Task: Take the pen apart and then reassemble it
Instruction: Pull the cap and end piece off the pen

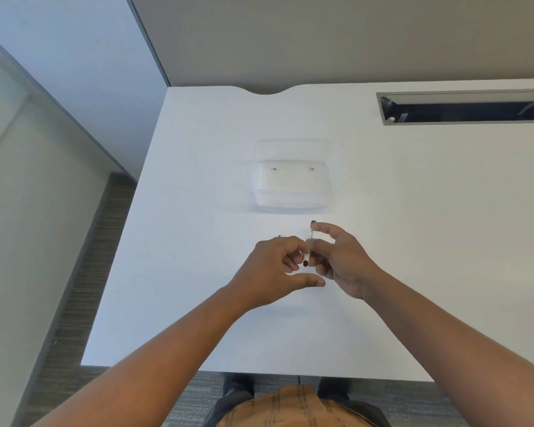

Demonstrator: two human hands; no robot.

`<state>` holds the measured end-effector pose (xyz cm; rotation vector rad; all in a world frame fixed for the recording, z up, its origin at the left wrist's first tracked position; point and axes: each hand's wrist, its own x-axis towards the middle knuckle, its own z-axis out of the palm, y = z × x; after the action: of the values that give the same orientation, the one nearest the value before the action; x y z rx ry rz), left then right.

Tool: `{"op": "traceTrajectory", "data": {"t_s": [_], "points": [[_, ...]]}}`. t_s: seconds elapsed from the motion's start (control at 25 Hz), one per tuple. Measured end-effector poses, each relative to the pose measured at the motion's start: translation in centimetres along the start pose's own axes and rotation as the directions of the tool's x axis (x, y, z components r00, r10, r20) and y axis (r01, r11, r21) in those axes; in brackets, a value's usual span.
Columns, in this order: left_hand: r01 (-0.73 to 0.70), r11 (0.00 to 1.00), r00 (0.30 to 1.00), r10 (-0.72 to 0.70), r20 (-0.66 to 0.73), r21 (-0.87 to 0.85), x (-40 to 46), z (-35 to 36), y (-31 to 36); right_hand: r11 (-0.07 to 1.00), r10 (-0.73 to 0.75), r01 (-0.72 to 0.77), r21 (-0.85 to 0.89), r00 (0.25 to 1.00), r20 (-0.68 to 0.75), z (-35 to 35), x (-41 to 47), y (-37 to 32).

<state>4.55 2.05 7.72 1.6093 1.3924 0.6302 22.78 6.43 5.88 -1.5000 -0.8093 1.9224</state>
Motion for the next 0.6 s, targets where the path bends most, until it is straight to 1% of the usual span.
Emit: {"op": "traceTrajectory", "data": {"t_s": [0.08, 0.2, 0.28, 0.36, 0.44, 0.48, 0.52, 0.56, 0.6], "points": [[-0.066, 0.997, 0.996, 0.068, -0.049, 0.039, -0.2, 0.2, 0.2, 1.0, -0.022, 0.022, 0.014, 1.0, 0.003, 0.1, -0.1, 0.0], [-0.093, 0.994, 0.983, 0.102, -0.15, 0.064, -0.1, 0.1, 0.2, 0.998, -0.053, 0.053, -0.033, 0.999, 0.009, 0.1, -0.4, 0.2], [-0.069, 0.995, 0.975, 0.082, -0.205, 0.073, 0.2, -0.4, 0.0, 0.986, -0.092, 0.09, -0.143, 0.996, -0.006, 0.1, -0.5, 0.3], [-0.02, 0.998, 0.973, 0.034, -0.23, 0.067, 0.5, -0.9, -0.3, 0.938, -0.163, 0.142, -0.315, 0.986, -0.039, 0.0, -0.6, 0.5], [0.035, 0.999, 0.975, -0.03, -0.222, 0.021, 0.6, -1.3, -0.7, 0.849, -0.26, 0.217, -0.482, 0.965, -0.024, 0.0, -0.8, 0.8], [0.062, 0.998, 0.975, -0.062, -0.214, -0.007, 0.6, -1.4, -0.8, 0.773, -0.324, 0.262, -0.578, 0.946, -0.003, 0.1, -0.8, 1.0], [0.087, 0.996, 0.974, -0.091, -0.206, -0.032, 0.6, -1.5, -1.0, 0.672, -0.39, 0.301, -0.676, 0.92, 0.021, 0.1, -0.9, 1.1], [0.108, 0.993, 0.973, -0.117, -0.197, -0.055, 0.6, -1.6, -1.1, 0.58, -0.448, 0.34, -0.74, 0.892, 0.058, 0.2, -0.9, 1.1], [0.126, 0.989, 0.973, -0.139, -0.186, -0.078, 0.6, -1.7, -1.2, 0.519, -0.487, 0.382, -0.764, 0.867, 0.102, 0.3, -1.0, 1.0]]}}
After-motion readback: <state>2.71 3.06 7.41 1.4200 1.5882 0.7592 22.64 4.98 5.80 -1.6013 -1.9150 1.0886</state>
